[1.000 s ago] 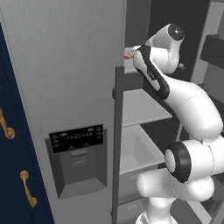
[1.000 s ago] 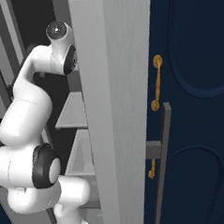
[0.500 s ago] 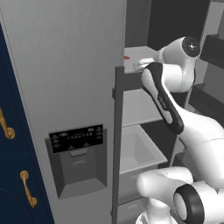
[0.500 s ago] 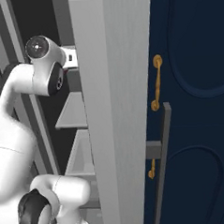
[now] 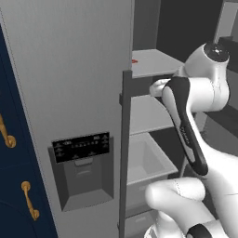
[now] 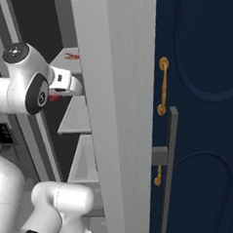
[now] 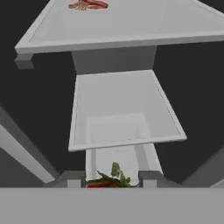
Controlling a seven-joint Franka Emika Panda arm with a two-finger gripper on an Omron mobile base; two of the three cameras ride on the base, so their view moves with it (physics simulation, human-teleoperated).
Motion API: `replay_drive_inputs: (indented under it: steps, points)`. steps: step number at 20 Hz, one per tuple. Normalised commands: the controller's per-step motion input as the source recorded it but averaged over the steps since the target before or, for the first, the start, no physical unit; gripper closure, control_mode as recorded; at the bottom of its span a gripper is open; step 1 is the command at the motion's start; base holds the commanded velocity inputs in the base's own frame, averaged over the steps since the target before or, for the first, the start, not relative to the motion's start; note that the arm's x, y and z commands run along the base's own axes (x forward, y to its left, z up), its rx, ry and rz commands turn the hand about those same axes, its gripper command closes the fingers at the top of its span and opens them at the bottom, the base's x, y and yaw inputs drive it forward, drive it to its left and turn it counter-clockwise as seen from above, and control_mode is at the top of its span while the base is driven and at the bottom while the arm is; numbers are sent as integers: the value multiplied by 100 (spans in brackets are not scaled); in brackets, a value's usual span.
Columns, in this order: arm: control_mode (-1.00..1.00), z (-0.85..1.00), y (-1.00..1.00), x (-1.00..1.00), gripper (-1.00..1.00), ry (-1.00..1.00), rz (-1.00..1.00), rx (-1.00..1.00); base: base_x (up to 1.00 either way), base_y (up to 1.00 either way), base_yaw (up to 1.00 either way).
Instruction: Take the strawberry from the fridge and place it on top of the pancake, located on the dining counter.
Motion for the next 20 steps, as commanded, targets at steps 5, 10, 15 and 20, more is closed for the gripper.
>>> replay_drive_inputs:
  steps: [5, 10, 15, 20]
  points:
    - [-100, -75, -13, -100, 100, 6, -13, -2, 0, 0, 0]
    - [-100, -67, -5, -76, 100, 1, -10, 0, 0, 0, 0]
    - [-100, -44, 0, -18, 100, 0, -2, 1, 0, 0, 0]
    - [-100, -28, 0, 0, 100, 0, 0, 2, 0, 0, 0]
